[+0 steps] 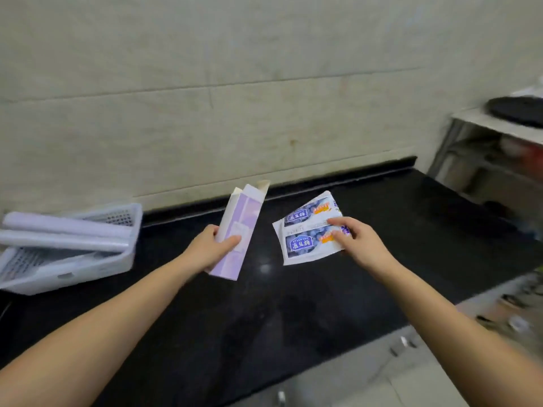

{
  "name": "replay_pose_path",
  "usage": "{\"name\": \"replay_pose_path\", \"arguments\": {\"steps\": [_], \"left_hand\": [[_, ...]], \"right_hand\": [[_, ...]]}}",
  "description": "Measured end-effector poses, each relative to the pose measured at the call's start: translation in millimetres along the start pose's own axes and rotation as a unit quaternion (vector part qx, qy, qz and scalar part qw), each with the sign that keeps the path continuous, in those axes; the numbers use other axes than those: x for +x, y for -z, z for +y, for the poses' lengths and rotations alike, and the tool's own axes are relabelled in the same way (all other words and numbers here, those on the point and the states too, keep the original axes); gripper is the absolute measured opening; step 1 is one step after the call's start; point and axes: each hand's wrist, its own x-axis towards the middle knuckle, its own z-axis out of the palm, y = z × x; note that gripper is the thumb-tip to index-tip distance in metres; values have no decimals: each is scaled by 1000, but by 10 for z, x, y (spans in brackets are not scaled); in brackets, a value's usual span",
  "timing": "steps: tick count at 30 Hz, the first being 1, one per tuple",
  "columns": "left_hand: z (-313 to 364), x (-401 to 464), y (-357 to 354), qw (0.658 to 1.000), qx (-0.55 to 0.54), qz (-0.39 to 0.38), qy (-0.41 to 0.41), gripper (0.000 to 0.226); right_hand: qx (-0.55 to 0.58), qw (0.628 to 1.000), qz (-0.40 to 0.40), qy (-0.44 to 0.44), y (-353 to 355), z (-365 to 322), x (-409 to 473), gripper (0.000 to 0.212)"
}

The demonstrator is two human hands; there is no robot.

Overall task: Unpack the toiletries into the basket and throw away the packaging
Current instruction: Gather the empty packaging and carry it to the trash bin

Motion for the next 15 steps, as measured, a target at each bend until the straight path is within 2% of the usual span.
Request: {"name": "replay_pose_path", "arguments": {"steps": [3,6,11,15], "left_hand": [[761,138,-913,995,-14,-80,-58,49],[1542,70,-1958,977,-25,-175,-118,48],[2748,-448,-3574,919,-20,-335,-208,43],[3392,-946,-4588,863,11,-423,-274,44]], "right_hand": [[-32,993,103,-49,977,408,-431,24],[-48,971,211,-104,1959,755,-1051,24],[-72,906,379,-173,3260,1183,-2296,25],[-69,847,477,-223,3729,1484,-3149,25]]}}
